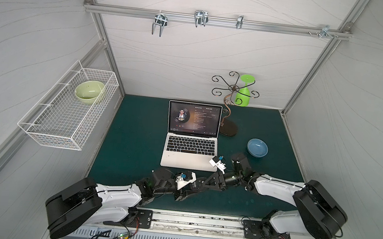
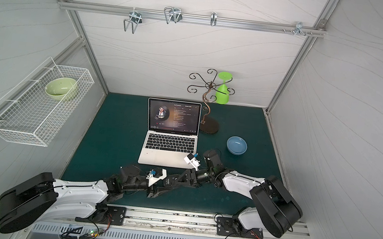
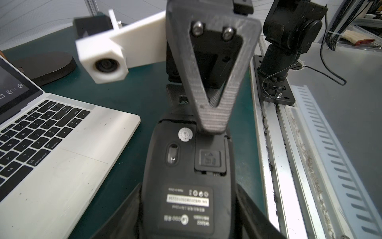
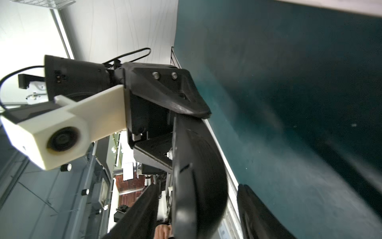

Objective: Remove the wireless mouse receiver from the laptop
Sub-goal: Close the lid on the mouse.

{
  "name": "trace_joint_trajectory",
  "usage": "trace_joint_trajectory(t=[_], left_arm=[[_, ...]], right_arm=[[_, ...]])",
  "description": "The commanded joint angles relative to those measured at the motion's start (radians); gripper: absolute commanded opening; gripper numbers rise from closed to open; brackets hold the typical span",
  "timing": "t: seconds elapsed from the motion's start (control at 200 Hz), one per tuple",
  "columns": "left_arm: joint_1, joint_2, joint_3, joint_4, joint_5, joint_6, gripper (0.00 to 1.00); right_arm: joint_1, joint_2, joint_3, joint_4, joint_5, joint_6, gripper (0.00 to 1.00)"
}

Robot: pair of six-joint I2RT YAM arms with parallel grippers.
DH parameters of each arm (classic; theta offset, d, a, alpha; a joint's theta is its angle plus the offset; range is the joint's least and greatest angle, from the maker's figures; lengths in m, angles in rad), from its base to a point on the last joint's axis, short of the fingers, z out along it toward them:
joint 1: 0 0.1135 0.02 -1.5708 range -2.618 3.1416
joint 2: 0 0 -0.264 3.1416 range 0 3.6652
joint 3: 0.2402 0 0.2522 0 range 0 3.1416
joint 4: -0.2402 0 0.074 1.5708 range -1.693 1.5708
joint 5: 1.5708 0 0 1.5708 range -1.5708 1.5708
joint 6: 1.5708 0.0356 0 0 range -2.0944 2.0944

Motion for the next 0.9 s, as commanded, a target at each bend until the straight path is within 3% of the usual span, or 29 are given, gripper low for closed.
trace_joint_trajectory(t=[0.0,0.295,0.895], left_arm=[[0.002,0.007,0.041,0.063,0.019,-0.006,0.0],[0.002,0.006,0.043,0.059,0.029,-0.004,0.0],[0.0,-0.097,0.017,0.06,0.003,-0.029,0.0]], right_arm=[[0.015,0.025,0.007,0.022,-0.012,-0.005,0.56],[0.025,0.084,0.035,0.035,0.018,0.001,0.41],[0.148,0.236,0.109,0.041,0.109,-0.027,0.43]])
